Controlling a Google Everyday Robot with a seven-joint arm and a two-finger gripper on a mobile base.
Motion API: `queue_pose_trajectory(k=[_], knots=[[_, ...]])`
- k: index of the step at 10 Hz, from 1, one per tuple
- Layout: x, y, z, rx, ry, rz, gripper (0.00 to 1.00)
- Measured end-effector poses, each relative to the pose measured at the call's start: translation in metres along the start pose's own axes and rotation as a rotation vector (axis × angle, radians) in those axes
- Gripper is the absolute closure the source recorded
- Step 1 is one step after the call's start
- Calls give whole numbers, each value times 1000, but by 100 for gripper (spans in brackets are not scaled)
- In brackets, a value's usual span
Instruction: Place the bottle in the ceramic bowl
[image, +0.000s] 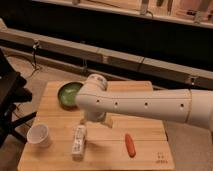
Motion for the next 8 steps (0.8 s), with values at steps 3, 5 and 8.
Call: queue_pose_trajectory(k=[3, 5, 8], knots=[[-5, -9, 4, 3, 0, -6, 20], [-10, -17, 7, 0, 1, -30, 20], [-19, -26, 16, -10, 1, -66, 20]])
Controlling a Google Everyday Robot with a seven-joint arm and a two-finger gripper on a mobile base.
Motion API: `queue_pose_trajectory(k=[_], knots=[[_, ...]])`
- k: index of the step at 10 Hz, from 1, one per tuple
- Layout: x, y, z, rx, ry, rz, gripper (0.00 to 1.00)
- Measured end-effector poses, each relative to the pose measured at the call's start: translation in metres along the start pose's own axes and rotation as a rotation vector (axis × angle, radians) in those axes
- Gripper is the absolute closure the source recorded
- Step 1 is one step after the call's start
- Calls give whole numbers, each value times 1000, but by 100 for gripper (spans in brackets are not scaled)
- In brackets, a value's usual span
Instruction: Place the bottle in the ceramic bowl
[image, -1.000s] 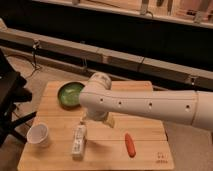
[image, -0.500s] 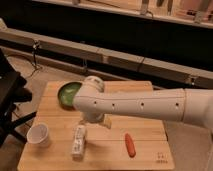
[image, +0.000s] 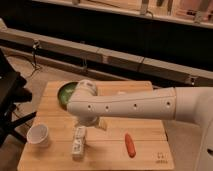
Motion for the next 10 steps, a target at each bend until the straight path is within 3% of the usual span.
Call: queue_pose_trajectory(k=[10], knots=[[-18, -37, 25, -51, -13, -83, 20]])
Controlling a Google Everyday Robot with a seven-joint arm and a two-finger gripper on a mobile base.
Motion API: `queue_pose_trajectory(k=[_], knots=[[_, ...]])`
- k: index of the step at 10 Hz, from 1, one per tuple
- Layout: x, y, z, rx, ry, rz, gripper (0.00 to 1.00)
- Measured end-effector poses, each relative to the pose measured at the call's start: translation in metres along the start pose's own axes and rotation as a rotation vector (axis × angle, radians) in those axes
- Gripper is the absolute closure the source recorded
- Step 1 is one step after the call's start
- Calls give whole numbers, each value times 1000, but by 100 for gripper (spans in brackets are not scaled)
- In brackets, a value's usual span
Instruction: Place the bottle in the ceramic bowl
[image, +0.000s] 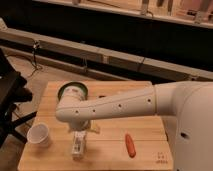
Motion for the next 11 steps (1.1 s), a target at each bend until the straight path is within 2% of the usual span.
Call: queue_pose_trajectory(k=[6, 11], knots=[[-12, -13, 14, -24, -4, -30, 20], [-17, -15, 38, -45, -11, -36, 20]])
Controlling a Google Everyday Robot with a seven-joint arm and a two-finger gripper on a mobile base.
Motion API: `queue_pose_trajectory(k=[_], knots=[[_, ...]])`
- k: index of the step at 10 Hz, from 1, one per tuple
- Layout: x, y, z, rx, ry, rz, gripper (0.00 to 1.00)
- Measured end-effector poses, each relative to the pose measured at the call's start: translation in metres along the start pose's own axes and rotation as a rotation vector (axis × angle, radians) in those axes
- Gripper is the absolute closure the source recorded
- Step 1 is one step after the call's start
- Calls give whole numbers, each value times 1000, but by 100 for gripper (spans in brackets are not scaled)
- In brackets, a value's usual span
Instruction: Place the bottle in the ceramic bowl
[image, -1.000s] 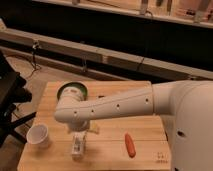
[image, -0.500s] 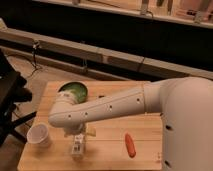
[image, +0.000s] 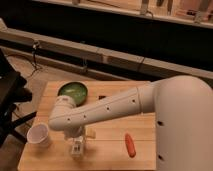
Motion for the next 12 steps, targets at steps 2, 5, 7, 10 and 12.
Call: queue_pose_trajectory(k=[2, 5, 7, 10, 12], knots=[[-2, -1, 7, -4, -1, 0, 20], [-6, 0, 22, -18, -2, -2, 20], [-8, -1, 25, -19, -2, -4, 20], [-10, -2, 35, -26, -1, -6, 20], [-12, -5, 38, -23, -4, -12, 20]])
